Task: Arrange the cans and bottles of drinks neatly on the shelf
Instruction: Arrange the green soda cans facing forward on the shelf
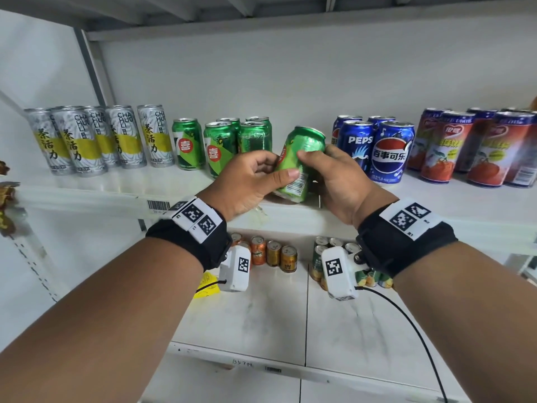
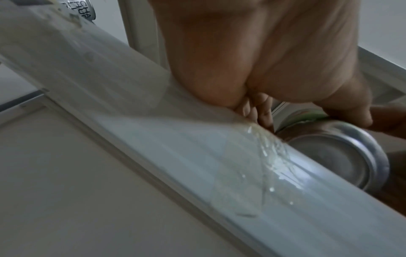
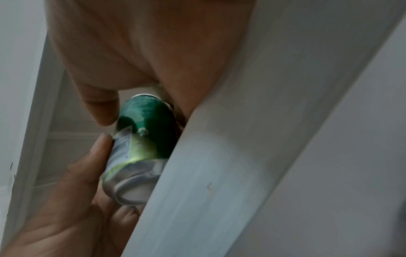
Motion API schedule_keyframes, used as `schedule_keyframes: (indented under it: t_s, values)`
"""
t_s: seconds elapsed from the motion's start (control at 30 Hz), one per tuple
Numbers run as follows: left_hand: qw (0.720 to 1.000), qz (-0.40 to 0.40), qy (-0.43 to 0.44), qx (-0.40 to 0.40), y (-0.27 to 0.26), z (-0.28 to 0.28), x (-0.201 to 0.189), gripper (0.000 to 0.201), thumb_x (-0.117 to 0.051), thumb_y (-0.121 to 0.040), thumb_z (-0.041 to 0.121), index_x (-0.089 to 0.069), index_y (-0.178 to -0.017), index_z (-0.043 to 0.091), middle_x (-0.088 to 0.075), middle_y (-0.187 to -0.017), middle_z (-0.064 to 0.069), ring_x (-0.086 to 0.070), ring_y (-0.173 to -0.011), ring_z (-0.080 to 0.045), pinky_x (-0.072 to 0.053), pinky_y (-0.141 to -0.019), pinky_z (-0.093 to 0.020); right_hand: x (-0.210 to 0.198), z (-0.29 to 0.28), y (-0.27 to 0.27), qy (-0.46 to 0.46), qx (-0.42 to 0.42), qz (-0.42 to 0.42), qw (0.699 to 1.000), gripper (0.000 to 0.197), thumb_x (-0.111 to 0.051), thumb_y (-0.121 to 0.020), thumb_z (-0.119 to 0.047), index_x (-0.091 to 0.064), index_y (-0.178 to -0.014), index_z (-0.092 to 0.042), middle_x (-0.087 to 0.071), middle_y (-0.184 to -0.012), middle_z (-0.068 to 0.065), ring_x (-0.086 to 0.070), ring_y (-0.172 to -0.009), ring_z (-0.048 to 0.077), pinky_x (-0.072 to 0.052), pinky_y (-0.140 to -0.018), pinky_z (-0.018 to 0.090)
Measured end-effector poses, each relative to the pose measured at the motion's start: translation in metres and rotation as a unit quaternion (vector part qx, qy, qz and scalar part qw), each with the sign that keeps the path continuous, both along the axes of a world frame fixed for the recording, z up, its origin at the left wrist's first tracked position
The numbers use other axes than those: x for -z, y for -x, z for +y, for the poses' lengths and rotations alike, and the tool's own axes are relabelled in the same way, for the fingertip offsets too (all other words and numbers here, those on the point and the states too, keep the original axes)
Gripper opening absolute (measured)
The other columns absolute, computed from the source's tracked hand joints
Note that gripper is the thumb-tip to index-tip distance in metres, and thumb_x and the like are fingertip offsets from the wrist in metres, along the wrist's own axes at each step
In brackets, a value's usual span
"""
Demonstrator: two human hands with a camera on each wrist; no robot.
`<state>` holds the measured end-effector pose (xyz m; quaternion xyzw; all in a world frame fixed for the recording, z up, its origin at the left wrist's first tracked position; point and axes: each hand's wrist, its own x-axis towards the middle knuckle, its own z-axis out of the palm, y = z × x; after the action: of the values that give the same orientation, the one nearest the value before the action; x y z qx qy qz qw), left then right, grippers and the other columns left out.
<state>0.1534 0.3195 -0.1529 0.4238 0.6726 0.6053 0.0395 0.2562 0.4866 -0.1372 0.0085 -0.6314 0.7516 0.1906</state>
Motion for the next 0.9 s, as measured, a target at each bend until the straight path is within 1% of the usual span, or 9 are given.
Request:
schedule_keyframes:
  t_s: [0.03,0.1,0.2,0.3,0.4,0.53,0.67,0.8,0.9]
  values:
    - [1.000,0.001,0.006,0.003,0.001,0.000,0.000,0.033,-0.084,-0.091,0.030,-0.074,-0.114,0.008,-0.080,-0.110,-0.013,-0.077,-0.107,-0.029,-0.062,-0.100,-0.047,0.000,0.000,0.001,0.006,0.008,-0.005,1.000,0.024,-0.068,-0.099,-0.015,-0.061,-0.120,-0.006,-0.068,-0.126,0.029,-0.071,-0.107,0.041,-0.060,-0.092,0.060]
    - [1.000,0.001,0.027,0.016,0.002,0.000,-0.001,0.038,-0.086,-0.089,0.030,-0.073,-0.118,0.010,-0.080,-0.113,-0.010,-0.076,-0.111,-0.026,-0.062,-0.099,-0.040,-0.001,-0.001,0.002,0.004,0.024,-0.012,1.000,0.021,-0.066,-0.099,-0.012,-0.061,-0.118,-0.004,-0.068,-0.125,0.031,-0.071,-0.107,0.044,-0.059,-0.092,0.062]
    - [0.997,0.000,0.069,0.043,0.004,0.001,-0.002,0.058,-0.097,-0.075,0.035,-0.071,-0.123,0.016,-0.080,-0.116,-0.004,-0.075,-0.110,-0.018,-0.062,-0.097,-0.035,-0.001,-0.003,0.002,-0.014,0.031,-0.018,0.999,0.031,-0.073,-0.098,-0.022,-0.062,-0.120,-0.004,-0.076,-0.113,0.023,-0.075,-0.104,0.042,-0.061,-0.090,0.058]
    - [0.998,-0.010,0.049,0.026,0.009,0.003,0.000,0.072,-0.103,-0.066,0.031,-0.065,-0.126,0.016,-0.080,-0.110,0.001,-0.076,-0.105,-0.013,-0.063,-0.091,-0.032,-0.003,-0.005,0.001,-0.017,0.030,-0.023,0.999,0.038,-0.079,-0.093,-0.030,-0.063,-0.118,-0.008,-0.078,-0.109,0.018,-0.077,-0.099,0.038,-0.064,-0.082,0.052]
    - [0.999,-0.020,0.025,0.010,0.012,0.003,0.002,0.081,-0.103,-0.059,0.037,-0.062,-0.125,0.015,-0.079,-0.112,-0.004,-0.077,-0.106,-0.018,-0.064,-0.091,-0.036,-0.003,-0.006,0.002,-0.004,0.037,-0.028,0.999,0.042,-0.077,-0.095,-0.030,-0.060,-0.127,-0.009,-0.076,-0.115,0.019,-0.077,-0.102,0.038,-0.064,-0.078,0.051]
    - [0.999,-0.023,0.037,0.026,0.012,0.002,-0.001,0.067,-0.097,-0.062,0.039,-0.066,-0.118,0.019,-0.080,-0.115,-0.004,-0.077,-0.110,-0.022,-0.063,-0.096,-0.038,-0.002,-0.009,0.006,-0.025,0.076,-0.007,0.997,0.031,-0.067,-0.100,-0.018,-0.059,-0.128,-0.009,-0.072,-0.120,0.021,-0.072,-0.111,0.041,-0.060,-0.093,0.059]
    - [0.998,-0.018,0.038,0.038,0.008,0.004,-0.003,0.070,-0.099,-0.066,0.038,-0.068,-0.126,0.018,-0.079,-0.120,-0.003,-0.074,-0.116,-0.024,-0.061,-0.102,-0.041,-0.001,-0.011,0.005,-0.029,0.068,0.018,0.997,0.044,-0.072,-0.098,-0.016,-0.052,-0.138,-0.009,-0.071,-0.124,0.018,-0.074,-0.110,0.035,-0.060,-0.097,0.055]
    - [0.997,-0.020,0.047,0.056,0.007,0.003,-0.003,0.074,-0.100,-0.069,0.033,-0.067,-0.133,0.015,-0.077,-0.126,-0.006,-0.074,-0.120,-0.025,-0.059,-0.105,-0.050,-0.001,-0.011,0.003,-0.053,0.057,0.022,0.997,0.050,-0.078,-0.094,-0.019,-0.055,-0.136,-0.004,-0.072,-0.126,0.018,-0.074,-0.112,0.032,-0.059,-0.099,0.053]
    - [0.998,-0.027,0.030,0.037,0.010,0.000,-0.001,0.079,-0.101,-0.064,0.034,-0.064,-0.131,0.013,-0.077,-0.124,-0.009,-0.075,-0.117,-0.027,-0.061,-0.101,-0.052,-0.002,-0.010,0.001,-0.055,0.044,0.019,0.997,0.038,-0.072,-0.098,-0.018,-0.061,-0.130,-0.002,-0.074,-0.120,0.019,-0.074,-0.110,0.036,-0.059,-0.097,0.053]
